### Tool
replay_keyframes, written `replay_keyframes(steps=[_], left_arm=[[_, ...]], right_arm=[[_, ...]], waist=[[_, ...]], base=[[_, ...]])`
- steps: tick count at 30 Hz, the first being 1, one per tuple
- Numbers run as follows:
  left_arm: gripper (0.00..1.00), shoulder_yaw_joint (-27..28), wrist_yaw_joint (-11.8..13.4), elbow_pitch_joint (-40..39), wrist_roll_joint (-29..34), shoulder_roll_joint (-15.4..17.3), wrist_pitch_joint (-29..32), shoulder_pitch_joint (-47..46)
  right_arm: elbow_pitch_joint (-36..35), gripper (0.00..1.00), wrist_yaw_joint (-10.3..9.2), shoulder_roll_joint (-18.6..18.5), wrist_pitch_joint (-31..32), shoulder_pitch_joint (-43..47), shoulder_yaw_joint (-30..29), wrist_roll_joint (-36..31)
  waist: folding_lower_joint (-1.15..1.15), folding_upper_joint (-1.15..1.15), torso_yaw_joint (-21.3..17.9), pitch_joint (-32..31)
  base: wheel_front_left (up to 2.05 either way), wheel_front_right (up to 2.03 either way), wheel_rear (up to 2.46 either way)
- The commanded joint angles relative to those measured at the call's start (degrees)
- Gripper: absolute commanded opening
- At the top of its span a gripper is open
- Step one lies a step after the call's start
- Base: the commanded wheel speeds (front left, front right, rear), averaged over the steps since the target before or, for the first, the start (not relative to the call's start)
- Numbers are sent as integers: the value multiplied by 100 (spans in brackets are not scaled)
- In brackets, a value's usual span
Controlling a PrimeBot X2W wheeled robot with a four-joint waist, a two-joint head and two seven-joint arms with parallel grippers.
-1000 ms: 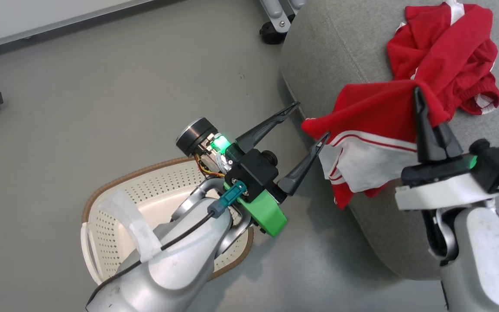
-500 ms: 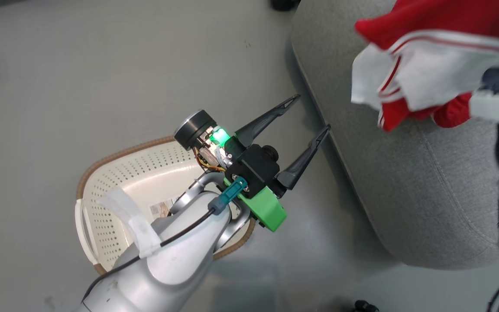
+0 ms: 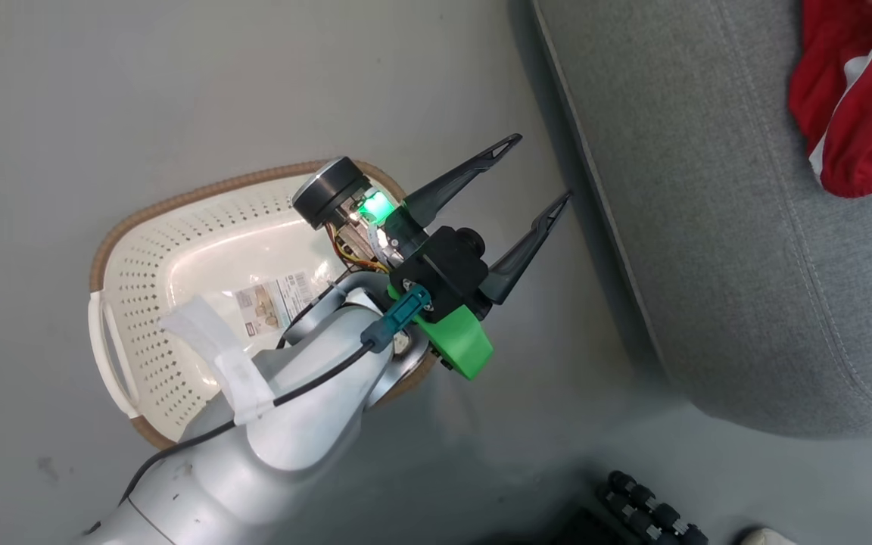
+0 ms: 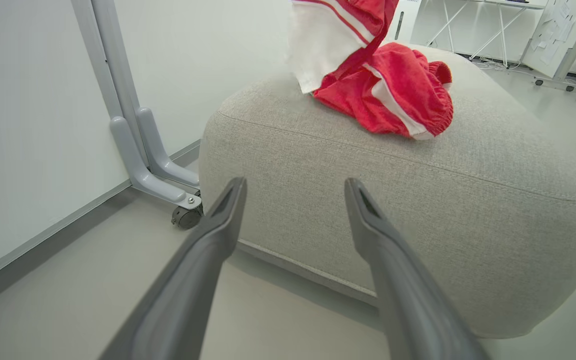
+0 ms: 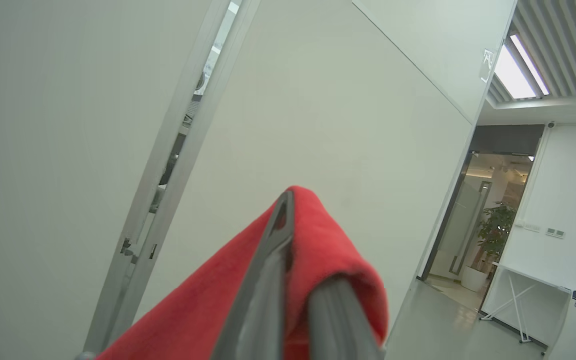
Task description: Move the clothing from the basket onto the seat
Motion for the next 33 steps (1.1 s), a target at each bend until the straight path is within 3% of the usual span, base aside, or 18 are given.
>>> replay_keyframes(steps=[1,5,10,24,33], left_arm=[[100,-4,-10,13,26,59,10,-111],[100,-13,-4,11,24,104,14,-168],[100,-29,14,-10,18,168,27,-222],[100,-67,56,-87,-44,315,85,-331],[100,-20,143,-96,-134,308,52,-326]], right_arm=[[156,0,-6,-153,-6,-195,-108,108],[755,0,-6,-543,-5,-475,-346,195],[1385,0,-6,-499,-5,-367,-379,311],[1382,0,-6,1053,-5,1178,-405,126],[1603,0,-6,1464,-6,1772,-228,67]], waist=[[-1,-1,-46,210],[-1,-1,-115,341],[-1,-1,-210,469],[-1,-1,-253,647],[-1,-1,-207,514]], base=[[0,0,0],[0,0,0],[0,0,0],[0,0,0],[0,0,0]])
